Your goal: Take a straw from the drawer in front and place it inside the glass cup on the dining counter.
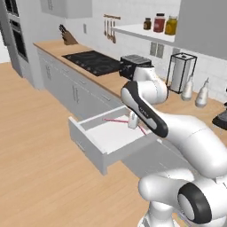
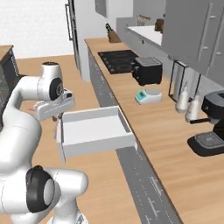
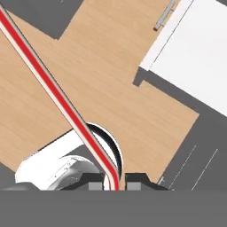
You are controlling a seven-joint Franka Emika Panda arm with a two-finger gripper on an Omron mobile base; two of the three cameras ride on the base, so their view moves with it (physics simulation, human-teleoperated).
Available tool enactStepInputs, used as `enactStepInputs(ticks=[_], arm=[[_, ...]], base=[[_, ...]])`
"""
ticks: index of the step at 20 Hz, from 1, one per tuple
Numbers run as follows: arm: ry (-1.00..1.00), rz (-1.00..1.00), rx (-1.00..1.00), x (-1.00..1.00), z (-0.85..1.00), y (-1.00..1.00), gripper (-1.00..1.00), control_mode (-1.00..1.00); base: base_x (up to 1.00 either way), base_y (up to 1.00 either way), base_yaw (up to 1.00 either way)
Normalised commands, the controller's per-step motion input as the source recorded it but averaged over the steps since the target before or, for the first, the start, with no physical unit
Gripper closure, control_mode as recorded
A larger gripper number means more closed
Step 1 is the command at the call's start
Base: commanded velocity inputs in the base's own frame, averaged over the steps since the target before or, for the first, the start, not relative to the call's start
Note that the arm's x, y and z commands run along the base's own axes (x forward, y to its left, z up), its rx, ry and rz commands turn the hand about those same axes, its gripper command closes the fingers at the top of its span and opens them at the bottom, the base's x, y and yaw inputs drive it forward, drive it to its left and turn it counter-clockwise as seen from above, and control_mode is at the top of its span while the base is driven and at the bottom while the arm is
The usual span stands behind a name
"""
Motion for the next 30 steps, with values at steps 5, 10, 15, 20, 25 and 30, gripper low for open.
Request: enactStepInputs(ticks=[5, 10, 15, 20, 25, 30], arm=[[0.00, 0.00, 0.00, 0.00, 0.00, 0.00, 1.00, 1.00], [0.00, 0.00, 0.00, 0.00, 0.00, 0.00, 1.00, 1.00], [0.00, 0.00, 0.00, 0.00, 0.00, 0.00, 1.00, 1.00], [0.00, 0.00, 0.00, 0.00, 0.00, 0.00, 1.00, 1.00], [0.00, 0.00, 0.00, 0.00, 0.00, 0.00, 1.00, 1.00], [0.00, 0.00, 0.00, 0.00, 0.00, 0.00, 1.00, 1.00]], base=[[-0.22, 1.00, 0.37], [0.00, 1.00, 0.25], [0.07, 1.00, 0.05], [0.44, 1.00, -0.04], [0.25, 1.00, -0.03], [-0.49, 1.00, -0.05]])
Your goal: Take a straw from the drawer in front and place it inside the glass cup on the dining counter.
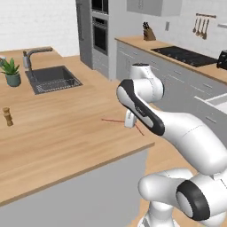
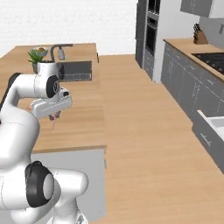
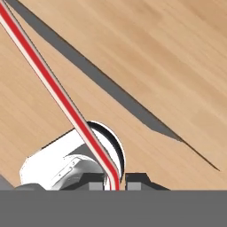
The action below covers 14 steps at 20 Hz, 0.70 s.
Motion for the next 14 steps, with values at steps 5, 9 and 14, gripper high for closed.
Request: enactStepInputs(ticks=[5, 9, 14], arm=[[0.00, 0.00, 0.00, 0.00, 0.00, 0.00, 1.00, 1.00], [0.00, 0.00, 0.00, 0.00, 0.00, 0.00, 1.00, 1.00], [0.00, 0.00, 0.00, 0.00, 0.00, 0.00, 1.00, 1.00]], base=[[-0.69, 1.00, -0.13], [-0.56, 1.00, -0.13], [-0.43, 1.00, -0.14]])
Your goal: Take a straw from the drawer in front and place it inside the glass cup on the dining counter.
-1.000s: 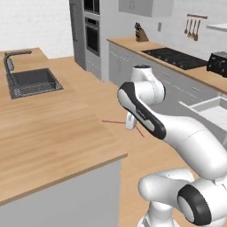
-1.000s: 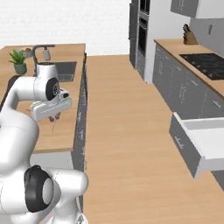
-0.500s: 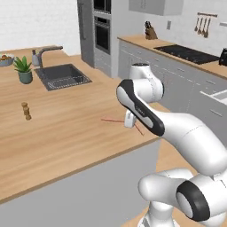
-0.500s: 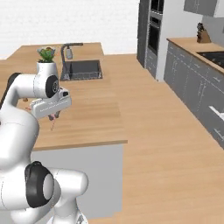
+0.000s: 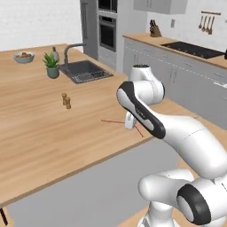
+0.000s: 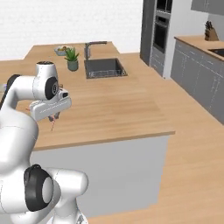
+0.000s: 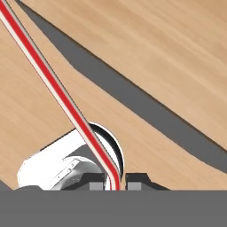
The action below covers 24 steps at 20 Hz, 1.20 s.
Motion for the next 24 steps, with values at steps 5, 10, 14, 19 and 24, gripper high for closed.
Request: enactStepInputs(ticks=[5, 10, 14, 19, 24], arm=[[0.00, 0.00, 0.00, 0.00, 0.00, 0.00, 1.00, 1.00], [0.00, 0.00, 0.00, 0.00, 0.00, 0.00, 1.00, 1.00], [0.00, 0.00, 0.00, 0.00, 0.00, 0.00, 1.00, 1.00], [0.00, 0.00, 0.00, 0.00, 0.00, 0.00, 1.00, 1.00], [0.00, 0.00, 0.00, 0.00, 0.00, 0.00, 1.00, 1.00]], base=[[-0.33, 1.00, -0.17], [-0.29, 1.00, -0.19], [-0.14, 1.00, -0.23], [-0.02, 1.00, -0.29], [0.00, 1.00, -0.38]])
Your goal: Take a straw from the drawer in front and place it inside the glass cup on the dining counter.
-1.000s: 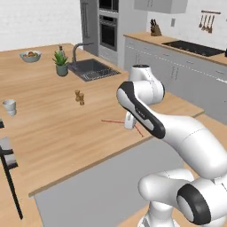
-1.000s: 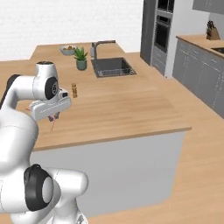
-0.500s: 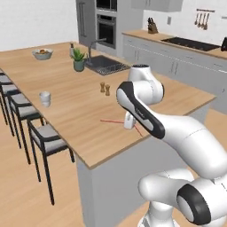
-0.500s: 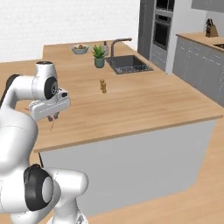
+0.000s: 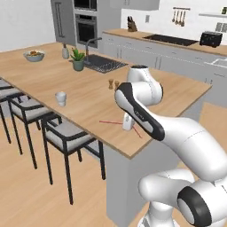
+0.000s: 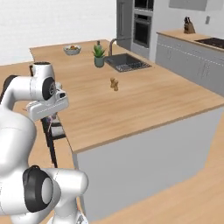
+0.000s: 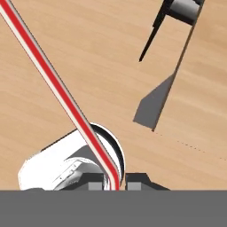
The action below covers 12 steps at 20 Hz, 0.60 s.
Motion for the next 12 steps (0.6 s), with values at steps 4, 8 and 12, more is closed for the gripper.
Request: enactStepInputs(ticks=[4, 8, 12], arm=[[0.00, 0.00, 0.00, 0.00, 0.00, 0.00, 1.00, 1.00], [0.00, 0.00, 0.00, 0.00, 0.00, 0.00, 1.00, 1.00], [0.00, 0.00, 0.00, 0.00, 0.00, 0.00, 1.00, 1.00]], base=[[0.00, 1.00, -0.46], [0.00, 1.00, -0.53], [0.00, 1.00, -0.54]])
